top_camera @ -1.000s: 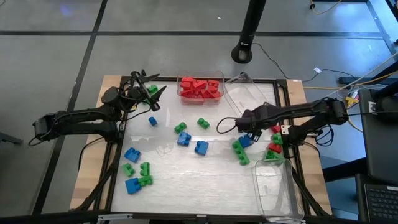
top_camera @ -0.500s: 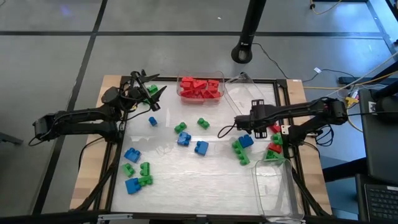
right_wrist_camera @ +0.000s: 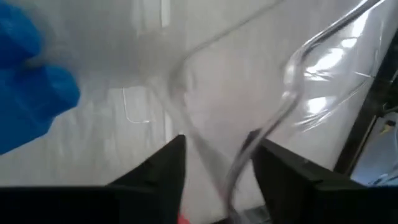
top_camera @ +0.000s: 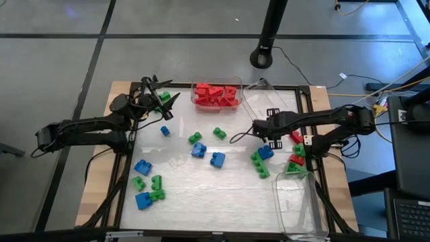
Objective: Sort blocks
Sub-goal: Adjust the top right transparent bin
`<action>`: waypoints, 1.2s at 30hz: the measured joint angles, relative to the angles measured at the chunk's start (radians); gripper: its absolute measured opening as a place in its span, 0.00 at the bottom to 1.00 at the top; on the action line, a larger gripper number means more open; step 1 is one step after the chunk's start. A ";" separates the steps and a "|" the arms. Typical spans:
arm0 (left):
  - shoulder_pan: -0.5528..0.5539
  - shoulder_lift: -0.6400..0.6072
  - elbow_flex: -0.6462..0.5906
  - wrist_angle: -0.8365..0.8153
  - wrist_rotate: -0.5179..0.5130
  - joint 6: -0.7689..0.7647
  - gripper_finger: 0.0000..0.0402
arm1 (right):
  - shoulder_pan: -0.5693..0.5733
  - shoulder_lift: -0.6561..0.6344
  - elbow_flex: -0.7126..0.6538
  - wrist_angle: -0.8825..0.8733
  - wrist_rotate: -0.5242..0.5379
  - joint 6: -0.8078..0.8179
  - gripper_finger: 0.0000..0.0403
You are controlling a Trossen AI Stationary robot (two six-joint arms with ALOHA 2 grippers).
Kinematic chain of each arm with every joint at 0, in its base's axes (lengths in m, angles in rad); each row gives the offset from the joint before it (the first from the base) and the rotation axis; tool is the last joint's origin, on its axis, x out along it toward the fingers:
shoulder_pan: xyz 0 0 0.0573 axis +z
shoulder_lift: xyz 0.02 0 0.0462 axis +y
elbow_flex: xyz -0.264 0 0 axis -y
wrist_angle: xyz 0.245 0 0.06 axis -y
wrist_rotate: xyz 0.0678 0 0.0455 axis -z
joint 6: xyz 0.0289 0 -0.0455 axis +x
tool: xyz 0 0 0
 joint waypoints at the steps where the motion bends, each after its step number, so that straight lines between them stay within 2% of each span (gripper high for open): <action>1: 0.000 0.000 0.000 0.000 0.000 0.000 0.63 | -0.010 0.000 0.000 0.008 -0.008 -0.016 0.38; 7: 0.000 0.000 0.000 0.000 0.000 0.000 0.63 | -0.061 0.000 0.000 0.069 -0.095 -0.067 0.17; 12: 0.000 0.000 0.000 0.000 0.000 0.000 0.63 | -0.075 0.000 0.000 0.151 -0.144 -0.055 0.03; 17: 0.000 0.000 0.000 0.000 0.000 0.000 0.63 | -0.072 0.000 0.000 0.260 -0.168 -0.096 0.04; 26: 0.000 0.000 0.000 0.000 0.000 0.000 0.63 | -0.099 0.000 0.000 0.281 -0.251 -0.040 0.02; 36: 0.000 0.000 0.000 0.001 0.000 0.000 0.63 | -0.099 0.000 0.000 0.433 -0.315 -0.077 0.02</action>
